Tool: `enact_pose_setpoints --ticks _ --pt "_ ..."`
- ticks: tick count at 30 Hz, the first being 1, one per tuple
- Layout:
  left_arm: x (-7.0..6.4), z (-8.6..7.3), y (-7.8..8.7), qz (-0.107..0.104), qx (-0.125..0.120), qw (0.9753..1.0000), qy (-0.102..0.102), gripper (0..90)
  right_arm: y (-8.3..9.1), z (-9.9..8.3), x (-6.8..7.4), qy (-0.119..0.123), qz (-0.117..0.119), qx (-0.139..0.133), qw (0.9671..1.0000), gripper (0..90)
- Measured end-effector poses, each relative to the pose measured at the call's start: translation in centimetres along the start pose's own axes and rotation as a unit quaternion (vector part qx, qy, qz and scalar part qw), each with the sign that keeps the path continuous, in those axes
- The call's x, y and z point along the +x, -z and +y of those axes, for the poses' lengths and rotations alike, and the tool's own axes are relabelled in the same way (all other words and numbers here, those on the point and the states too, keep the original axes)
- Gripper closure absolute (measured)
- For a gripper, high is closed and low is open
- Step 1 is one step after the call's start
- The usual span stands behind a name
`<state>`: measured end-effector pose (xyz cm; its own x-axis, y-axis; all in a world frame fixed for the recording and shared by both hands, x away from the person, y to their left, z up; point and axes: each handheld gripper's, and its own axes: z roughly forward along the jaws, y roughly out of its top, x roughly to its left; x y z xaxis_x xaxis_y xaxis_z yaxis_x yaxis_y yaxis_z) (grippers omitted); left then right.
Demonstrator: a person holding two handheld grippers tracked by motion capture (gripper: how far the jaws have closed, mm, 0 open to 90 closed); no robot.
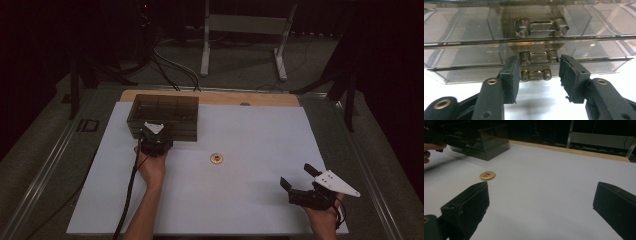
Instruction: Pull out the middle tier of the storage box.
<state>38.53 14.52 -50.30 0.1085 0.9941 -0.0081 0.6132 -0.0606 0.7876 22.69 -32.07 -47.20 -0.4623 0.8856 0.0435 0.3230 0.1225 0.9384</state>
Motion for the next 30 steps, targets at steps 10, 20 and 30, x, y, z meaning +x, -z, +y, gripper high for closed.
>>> enact_pose_setpoints --ticks 10,20,30 --pt "-0.41 -0.04 -0.06 0.013 -0.005 0.9996 0.026 57.0 -0.02 0.00 -0.01 0.000 0.000 0.000 1.0000 0.4" --pt "-0.73 0.07 -0.07 0.024 -0.003 0.9988 0.041 57.2 0.00 0.01 -0.02 0.000 0.000 -0.001 1.0000 0.4" --pt "-0.75 0.11 -0.09 0.025 -0.001 0.9990 0.037 57.4 -0.11 0.01 0.05 0.000 0.002 0.000 1.0000 0.4"
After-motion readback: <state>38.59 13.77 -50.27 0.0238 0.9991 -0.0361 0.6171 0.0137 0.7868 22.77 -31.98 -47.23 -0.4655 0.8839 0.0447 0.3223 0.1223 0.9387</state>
